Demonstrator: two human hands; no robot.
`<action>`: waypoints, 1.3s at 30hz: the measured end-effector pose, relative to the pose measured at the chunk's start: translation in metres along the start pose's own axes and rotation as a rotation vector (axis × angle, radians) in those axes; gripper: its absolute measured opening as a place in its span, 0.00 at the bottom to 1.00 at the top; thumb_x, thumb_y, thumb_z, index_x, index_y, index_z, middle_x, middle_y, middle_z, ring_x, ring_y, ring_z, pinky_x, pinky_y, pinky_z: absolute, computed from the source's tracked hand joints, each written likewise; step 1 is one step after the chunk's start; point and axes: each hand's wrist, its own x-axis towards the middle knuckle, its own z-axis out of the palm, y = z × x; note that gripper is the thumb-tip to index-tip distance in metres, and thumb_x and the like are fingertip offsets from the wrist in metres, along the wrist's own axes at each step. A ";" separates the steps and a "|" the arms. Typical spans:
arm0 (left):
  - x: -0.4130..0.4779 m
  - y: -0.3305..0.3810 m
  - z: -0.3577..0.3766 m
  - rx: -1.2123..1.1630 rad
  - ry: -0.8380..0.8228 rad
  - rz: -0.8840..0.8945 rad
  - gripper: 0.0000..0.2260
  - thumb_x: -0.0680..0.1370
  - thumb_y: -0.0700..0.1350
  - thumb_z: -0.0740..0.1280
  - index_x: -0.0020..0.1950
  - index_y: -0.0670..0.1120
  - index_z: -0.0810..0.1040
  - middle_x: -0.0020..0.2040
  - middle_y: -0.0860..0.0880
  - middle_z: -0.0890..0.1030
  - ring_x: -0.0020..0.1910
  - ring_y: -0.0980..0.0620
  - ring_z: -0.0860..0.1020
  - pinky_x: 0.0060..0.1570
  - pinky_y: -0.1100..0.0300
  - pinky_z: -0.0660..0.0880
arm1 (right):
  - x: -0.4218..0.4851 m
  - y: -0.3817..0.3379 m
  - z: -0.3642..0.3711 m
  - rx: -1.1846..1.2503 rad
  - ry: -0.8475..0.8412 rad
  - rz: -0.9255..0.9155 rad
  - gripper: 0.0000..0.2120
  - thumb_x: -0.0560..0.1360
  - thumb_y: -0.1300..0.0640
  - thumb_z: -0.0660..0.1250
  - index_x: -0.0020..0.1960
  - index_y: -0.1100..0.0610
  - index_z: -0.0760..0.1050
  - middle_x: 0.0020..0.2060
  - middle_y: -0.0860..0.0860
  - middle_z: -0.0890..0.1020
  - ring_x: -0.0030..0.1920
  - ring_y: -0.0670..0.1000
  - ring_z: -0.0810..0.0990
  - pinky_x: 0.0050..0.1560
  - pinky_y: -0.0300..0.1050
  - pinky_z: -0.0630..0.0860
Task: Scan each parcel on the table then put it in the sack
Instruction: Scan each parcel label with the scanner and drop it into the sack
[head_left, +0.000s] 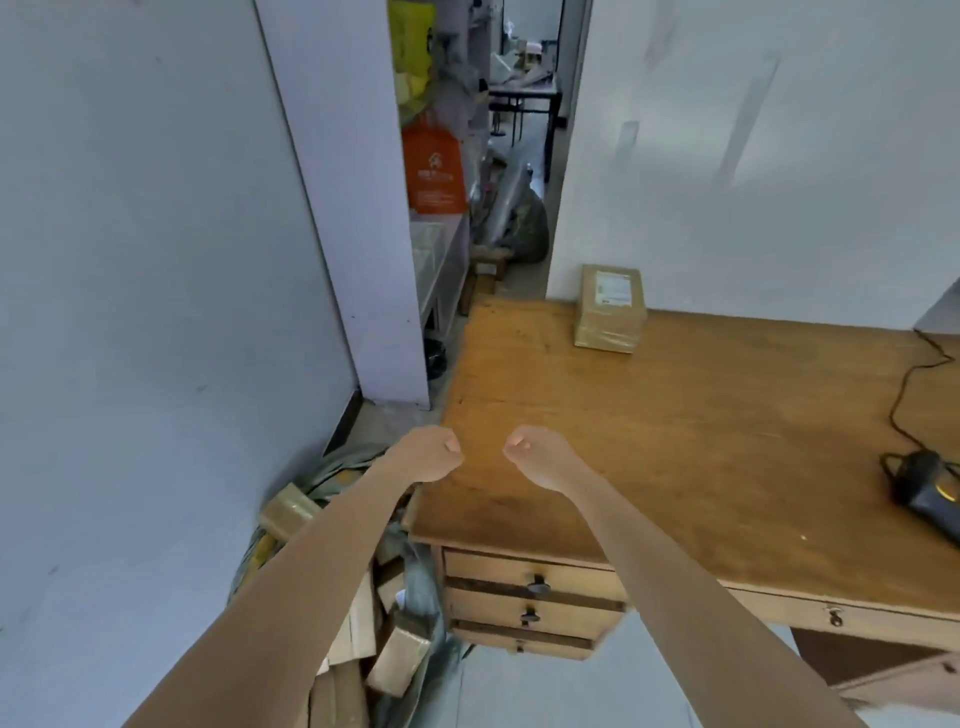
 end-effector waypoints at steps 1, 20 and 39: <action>0.009 0.019 0.002 0.009 -0.023 0.011 0.14 0.80 0.48 0.59 0.61 0.45 0.78 0.56 0.46 0.79 0.56 0.47 0.76 0.52 0.57 0.72 | 0.002 0.016 -0.017 0.007 0.026 0.026 0.16 0.82 0.51 0.56 0.65 0.56 0.71 0.59 0.55 0.78 0.51 0.54 0.78 0.47 0.47 0.76; 0.303 0.217 -0.018 0.086 0.126 0.083 0.23 0.79 0.49 0.62 0.74 0.48 0.64 0.67 0.44 0.73 0.62 0.44 0.74 0.59 0.47 0.74 | 0.195 0.181 -0.238 -0.179 0.224 0.168 0.10 0.79 0.55 0.58 0.58 0.59 0.67 0.52 0.56 0.74 0.50 0.57 0.74 0.47 0.50 0.73; 0.362 0.266 0.018 -0.472 0.094 -0.066 0.22 0.78 0.52 0.62 0.68 0.42 0.70 0.55 0.50 0.79 0.49 0.49 0.79 0.48 0.55 0.78 | 0.255 0.232 -0.245 0.238 0.370 0.244 0.31 0.79 0.48 0.60 0.77 0.57 0.52 0.67 0.60 0.66 0.66 0.61 0.67 0.66 0.58 0.69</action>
